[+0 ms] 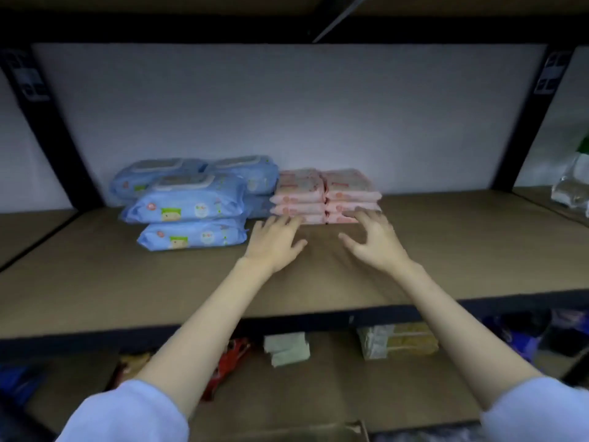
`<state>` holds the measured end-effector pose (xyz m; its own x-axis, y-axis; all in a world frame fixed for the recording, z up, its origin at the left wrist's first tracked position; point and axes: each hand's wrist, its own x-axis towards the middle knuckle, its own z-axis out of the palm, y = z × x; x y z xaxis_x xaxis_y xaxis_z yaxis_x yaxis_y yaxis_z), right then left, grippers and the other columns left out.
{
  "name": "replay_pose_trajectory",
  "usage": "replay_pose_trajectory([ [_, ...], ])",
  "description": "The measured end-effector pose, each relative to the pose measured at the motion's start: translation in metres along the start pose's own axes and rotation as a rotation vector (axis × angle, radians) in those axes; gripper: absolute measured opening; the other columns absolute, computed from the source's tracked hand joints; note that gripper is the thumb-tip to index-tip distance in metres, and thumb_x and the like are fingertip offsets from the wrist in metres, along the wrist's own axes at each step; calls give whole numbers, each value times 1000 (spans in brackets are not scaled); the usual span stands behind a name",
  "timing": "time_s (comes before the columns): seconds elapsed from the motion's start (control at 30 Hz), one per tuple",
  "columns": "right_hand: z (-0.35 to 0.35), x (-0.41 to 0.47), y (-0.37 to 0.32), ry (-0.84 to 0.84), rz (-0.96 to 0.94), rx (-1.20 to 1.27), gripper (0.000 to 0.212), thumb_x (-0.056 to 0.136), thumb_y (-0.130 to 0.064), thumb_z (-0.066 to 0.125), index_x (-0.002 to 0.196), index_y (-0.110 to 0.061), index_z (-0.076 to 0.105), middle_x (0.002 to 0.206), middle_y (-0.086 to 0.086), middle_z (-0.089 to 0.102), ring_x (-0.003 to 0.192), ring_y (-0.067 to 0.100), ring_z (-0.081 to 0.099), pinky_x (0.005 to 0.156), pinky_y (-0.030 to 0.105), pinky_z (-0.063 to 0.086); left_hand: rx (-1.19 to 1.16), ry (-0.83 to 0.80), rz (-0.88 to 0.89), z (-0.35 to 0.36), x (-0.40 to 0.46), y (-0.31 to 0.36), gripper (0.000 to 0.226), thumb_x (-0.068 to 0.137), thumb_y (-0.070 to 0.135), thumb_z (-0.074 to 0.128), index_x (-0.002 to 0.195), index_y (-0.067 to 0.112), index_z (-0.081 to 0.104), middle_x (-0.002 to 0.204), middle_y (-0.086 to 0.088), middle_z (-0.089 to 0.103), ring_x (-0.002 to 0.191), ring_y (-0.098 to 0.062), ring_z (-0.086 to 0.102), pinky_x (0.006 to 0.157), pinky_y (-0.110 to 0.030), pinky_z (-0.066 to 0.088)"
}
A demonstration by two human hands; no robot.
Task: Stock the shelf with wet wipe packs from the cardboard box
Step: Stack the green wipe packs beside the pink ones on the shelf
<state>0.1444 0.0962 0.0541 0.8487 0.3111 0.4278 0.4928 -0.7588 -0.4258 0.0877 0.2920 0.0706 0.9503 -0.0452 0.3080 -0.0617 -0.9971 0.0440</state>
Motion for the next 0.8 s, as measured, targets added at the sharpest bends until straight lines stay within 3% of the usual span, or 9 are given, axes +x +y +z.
replay_pose_trajectory([
  [0.2, 4, -134, -58, -96, -164, 28, 37, 87, -33, 59, 123, -22, 57, 135, 6, 48, 127, 26, 38, 103, 40, 33, -204, 11, 3, 3, -157, 3, 43, 95, 42, 42, 135, 30, 39, 139, 6, 43, 130, -17, 35, 100, -35, 31],
  [0.27, 16, -177, -68, -111, -185, 49, 34, 88, -33, 58, 121, -22, 58, 132, 6, 50, 125, 25, 40, 101, 39, 34, -271, 9, -8, 17, -208, 2, 40, 95, 40, 43, 134, 29, 42, 143, 8, 38, 135, -14, 28, 103, -35, 28],
  [0.37, 45, -231, -68, -248, -147, 70, 34, 89, -36, 55, 120, -23, 58, 129, 3, 52, 122, 24, 43, 99, 38, 36, -353, 19, -75, 49, -271, 1, 36, 94, 35, 46, 129, 27, 48, 138, 7, 42, 130, -15, 33, 100, -34, 29],
  [0.57, 124, -306, -36, -752, 140, 42, 34, 89, -36, 55, 120, -24, 57, 133, 7, 53, 129, 24, 43, 101, 35, 40, -367, -530, -258, 153, -349, -4, 37, 95, 36, 45, 130, 24, 45, 135, 0, 47, 124, -23, 43, 98, -35, 38],
  [0.67, 161, -340, -13, -899, 294, 31, 31, 88, -33, 57, 117, -22, 59, 124, 6, 60, 110, 25, 59, 86, 31, 48, -443, -704, -395, 197, -379, -7, 37, 93, 29, 50, 128, 18, 49, 130, -6, 54, 117, -24, 52, 91, -30, 43],
  [0.8, 197, -379, 18, -1058, 491, 25, 33, 89, -28, 57, 117, -11, 59, 111, 9, 59, 110, 26, 56, 71, 23, 37, -550, -870, -573, 236, -407, -10, 39, 93, 20, 52, 131, 8, 48, 125, -12, 57, 116, -25, 53, 88, -25, 40],
])
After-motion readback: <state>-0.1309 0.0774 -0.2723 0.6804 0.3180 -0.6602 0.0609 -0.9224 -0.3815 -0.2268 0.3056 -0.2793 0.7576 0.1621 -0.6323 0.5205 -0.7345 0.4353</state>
